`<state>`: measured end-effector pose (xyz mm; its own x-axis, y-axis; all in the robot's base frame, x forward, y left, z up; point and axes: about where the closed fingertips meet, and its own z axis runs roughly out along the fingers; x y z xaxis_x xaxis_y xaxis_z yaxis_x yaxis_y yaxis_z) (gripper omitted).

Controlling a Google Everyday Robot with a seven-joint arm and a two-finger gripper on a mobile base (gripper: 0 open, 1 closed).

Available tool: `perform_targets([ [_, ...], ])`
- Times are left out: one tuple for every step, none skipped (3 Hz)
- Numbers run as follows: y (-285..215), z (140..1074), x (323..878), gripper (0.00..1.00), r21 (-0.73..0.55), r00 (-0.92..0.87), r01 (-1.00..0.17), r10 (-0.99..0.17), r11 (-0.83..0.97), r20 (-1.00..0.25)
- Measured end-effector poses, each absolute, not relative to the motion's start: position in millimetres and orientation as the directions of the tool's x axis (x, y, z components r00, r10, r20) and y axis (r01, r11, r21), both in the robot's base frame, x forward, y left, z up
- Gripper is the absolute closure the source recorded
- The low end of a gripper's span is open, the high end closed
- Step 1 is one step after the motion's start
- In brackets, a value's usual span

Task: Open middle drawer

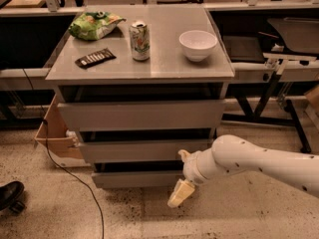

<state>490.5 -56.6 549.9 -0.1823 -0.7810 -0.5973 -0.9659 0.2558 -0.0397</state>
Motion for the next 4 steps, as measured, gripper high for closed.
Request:
perform_targets([
  [-57,550,490,0.00,-0.040,-0.182,-0.966,-0.781,0.256,-0.598],
  [-57,549,491,0.00,-0.037,-0.191,-0.963,-0.769,0.268,-0.610],
  [-49,537,515,0.00,-0.056,-0.189,-0.955,-0.742,0.292,-0.643],
  [-43,518,550,0.00,-0.078,-0.181,-0.947,-0.718,0.312,-0.672],
])
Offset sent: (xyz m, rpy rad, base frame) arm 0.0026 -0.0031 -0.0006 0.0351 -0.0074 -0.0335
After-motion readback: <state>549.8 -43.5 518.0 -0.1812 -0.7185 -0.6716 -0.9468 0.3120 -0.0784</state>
